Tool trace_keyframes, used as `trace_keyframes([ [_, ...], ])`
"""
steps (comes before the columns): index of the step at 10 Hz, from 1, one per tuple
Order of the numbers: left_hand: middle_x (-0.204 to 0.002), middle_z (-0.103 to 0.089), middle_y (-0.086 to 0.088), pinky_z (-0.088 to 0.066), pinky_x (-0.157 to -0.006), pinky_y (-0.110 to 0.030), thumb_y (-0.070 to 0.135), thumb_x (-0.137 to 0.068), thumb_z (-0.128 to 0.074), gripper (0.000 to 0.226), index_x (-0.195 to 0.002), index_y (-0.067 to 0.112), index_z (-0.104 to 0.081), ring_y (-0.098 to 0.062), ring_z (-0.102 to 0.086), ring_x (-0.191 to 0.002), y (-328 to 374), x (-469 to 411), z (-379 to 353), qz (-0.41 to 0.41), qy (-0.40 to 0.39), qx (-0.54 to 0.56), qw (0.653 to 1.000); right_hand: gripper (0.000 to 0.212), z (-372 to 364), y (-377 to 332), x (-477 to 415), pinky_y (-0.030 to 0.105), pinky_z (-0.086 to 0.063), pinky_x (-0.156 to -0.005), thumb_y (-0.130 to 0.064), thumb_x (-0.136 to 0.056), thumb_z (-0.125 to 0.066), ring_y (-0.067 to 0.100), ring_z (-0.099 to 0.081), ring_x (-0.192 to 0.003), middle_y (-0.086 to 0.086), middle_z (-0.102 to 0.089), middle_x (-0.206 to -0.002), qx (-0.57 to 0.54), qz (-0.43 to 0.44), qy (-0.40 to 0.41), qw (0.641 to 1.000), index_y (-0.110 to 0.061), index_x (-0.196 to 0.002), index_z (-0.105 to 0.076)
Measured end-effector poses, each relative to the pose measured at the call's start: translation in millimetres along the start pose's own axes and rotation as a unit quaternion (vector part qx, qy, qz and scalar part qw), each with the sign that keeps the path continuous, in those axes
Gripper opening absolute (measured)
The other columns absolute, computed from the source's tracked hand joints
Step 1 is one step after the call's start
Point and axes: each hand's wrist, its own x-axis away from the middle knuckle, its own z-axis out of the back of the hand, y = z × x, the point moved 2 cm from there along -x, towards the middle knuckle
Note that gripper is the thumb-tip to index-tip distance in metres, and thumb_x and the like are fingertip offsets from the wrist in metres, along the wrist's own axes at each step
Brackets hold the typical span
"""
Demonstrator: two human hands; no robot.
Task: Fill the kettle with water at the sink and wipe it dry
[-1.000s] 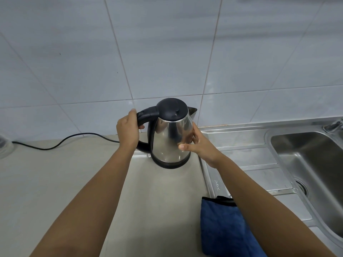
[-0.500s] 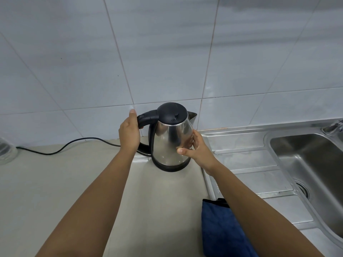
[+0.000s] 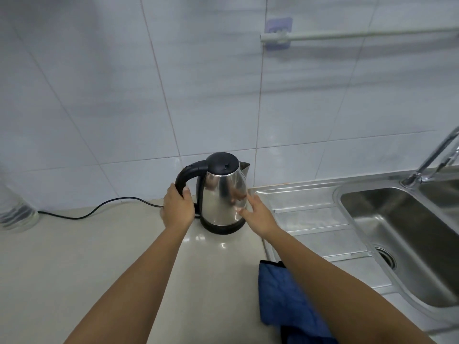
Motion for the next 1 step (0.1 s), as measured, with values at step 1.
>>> trace_keyframes([
  [1,-0.146,-0.042,-0.013,-0.025,-0.111,-0.056,0.039,-0.098,-0.028,0.052,-0.142,0.011,-0.037,-0.029,-0.035,-0.137,-9.5,19.6,-10.3,-0.016,-0.039,-0.113,0.993,0.06,7.5,-3.6,16.9,0.032,-0.031,-0.113,-0.036,-0.105,-0.051,0.028,-0.022,-0.155,0.004,-0.004,-0.173,0.095,-0.019,-0.016,0.995,-0.013,-0.159,-0.033],
])
